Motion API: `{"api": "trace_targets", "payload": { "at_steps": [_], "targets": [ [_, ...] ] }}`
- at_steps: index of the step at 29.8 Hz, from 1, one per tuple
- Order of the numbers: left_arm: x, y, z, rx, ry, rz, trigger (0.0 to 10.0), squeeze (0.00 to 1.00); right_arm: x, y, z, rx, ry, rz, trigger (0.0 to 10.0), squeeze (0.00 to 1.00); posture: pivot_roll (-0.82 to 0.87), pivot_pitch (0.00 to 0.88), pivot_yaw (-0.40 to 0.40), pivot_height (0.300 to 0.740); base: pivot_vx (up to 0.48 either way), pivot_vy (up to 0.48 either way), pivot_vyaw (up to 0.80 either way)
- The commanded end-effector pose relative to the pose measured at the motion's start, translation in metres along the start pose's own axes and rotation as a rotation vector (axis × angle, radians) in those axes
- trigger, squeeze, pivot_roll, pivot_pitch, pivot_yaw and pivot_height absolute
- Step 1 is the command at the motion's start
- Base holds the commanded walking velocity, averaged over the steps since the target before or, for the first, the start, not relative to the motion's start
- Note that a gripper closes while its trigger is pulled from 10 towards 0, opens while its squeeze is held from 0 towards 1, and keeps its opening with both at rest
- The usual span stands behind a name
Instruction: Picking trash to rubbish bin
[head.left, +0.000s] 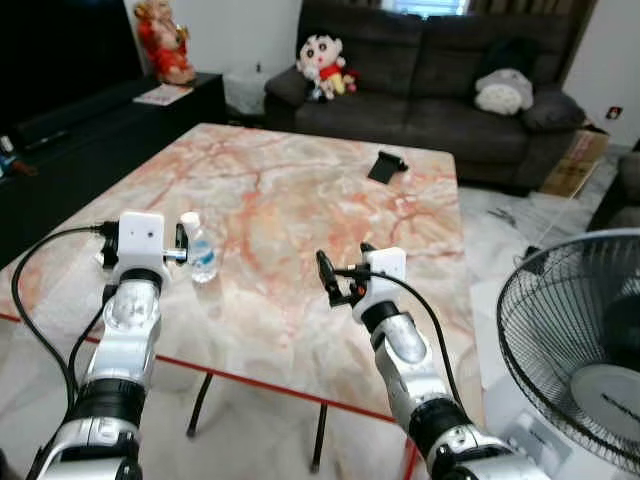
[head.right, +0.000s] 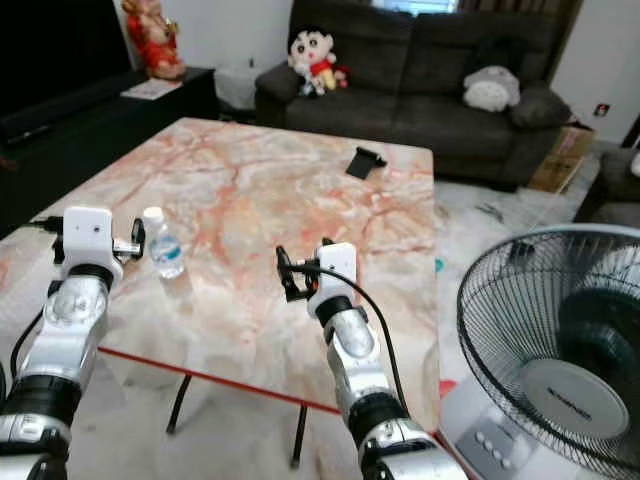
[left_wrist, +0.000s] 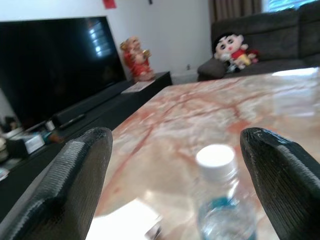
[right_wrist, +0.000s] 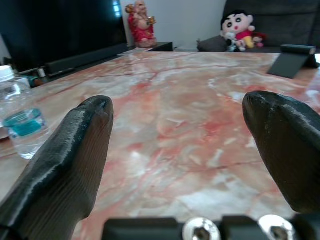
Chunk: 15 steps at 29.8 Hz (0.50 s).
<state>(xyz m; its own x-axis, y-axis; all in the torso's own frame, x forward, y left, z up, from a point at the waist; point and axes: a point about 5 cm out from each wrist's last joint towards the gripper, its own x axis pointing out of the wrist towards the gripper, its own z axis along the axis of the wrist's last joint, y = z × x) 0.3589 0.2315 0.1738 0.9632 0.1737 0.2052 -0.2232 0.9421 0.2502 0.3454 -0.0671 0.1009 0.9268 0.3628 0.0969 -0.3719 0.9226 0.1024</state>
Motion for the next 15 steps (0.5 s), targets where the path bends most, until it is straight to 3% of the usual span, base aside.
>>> {"api": "trace_targets", "payload": {
  "at_steps": [1, 6, 15],
  "targets": [
    [0.002, 0.0, 0.0, -0.009, 0.002, -0.012, 10.0, 0.0, 0.002, 0.0, 0.003, -0.006, -0.004, -0.001, 10.0, 0.0, 0.03, 0.0, -0.039, 0.74, 0.0, 0.0, 0.0],
    [0.004, -0.007, 0.007, -0.039, -0.047, -0.038, 10.0, 0.0, 0.002, 0.0, 0.003, -0.002, -0.004, -0.001, 10.0, 0.0, 0.03, 0.0, -0.035, 0.74, 0.0, 0.0, 0.0],
    [-0.006, -0.012, 0.013, -0.07, -0.113, -0.018, 10.0, 0.0, 0.002, 0.002, 0.003, -0.005, -0.005, 0.005, 10.0, 0.0, 0.03, 0.0, -0.032, 0.74, 0.0, 0.0, 0.0]
  ]
}}
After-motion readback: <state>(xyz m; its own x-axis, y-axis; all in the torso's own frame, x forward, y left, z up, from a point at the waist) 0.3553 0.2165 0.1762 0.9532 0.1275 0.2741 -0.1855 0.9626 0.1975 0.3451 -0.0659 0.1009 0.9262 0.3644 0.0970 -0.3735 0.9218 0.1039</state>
